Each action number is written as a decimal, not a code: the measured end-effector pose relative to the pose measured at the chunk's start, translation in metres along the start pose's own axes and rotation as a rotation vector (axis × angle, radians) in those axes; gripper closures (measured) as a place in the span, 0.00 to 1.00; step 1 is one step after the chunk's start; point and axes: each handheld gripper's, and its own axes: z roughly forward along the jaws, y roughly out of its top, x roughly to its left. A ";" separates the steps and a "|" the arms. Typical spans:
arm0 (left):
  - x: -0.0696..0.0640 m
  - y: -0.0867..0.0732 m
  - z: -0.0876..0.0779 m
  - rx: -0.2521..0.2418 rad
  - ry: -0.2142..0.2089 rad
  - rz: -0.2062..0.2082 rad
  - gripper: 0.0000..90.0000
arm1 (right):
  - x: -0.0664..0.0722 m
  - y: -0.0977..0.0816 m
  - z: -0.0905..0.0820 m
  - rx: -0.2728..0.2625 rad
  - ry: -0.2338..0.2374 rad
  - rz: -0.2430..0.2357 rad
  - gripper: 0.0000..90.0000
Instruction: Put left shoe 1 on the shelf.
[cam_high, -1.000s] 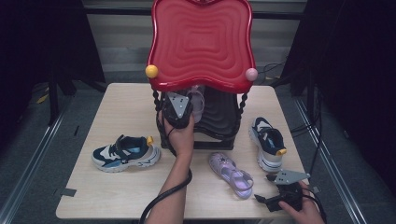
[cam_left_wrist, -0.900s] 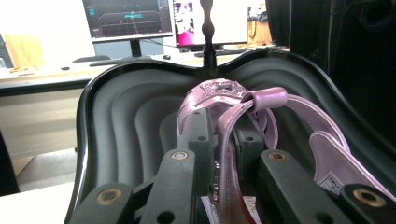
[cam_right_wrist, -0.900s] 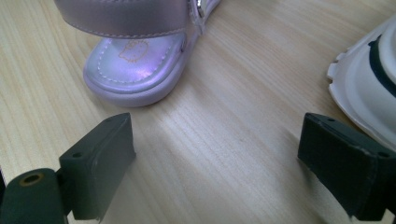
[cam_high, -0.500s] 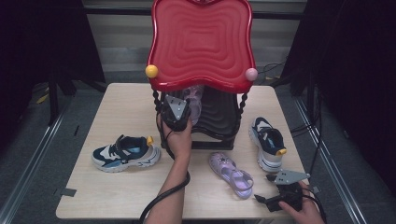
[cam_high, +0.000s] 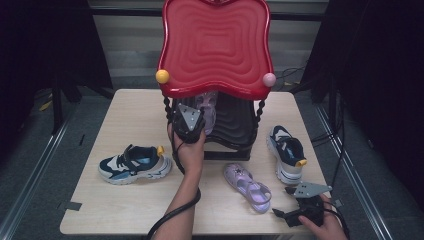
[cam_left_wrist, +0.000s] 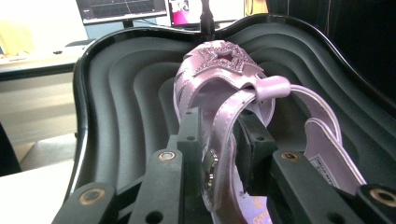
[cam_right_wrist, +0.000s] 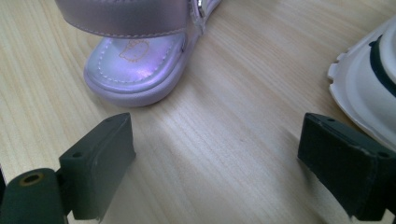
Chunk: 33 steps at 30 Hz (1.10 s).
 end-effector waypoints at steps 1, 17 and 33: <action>0.000 0.000 0.000 0.000 0.000 0.000 0.80 | 0.000 0.000 0.000 0.000 0.000 0.000 0.11; 0.009 0.011 -0.028 0.087 -0.092 0.067 0.66 | 0.000 0.000 0.000 0.000 0.000 -0.001 0.11; 0.022 0.004 -0.055 0.147 -0.200 0.019 0.47 | 0.000 0.000 0.000 0.000 0.001 0.000 0.11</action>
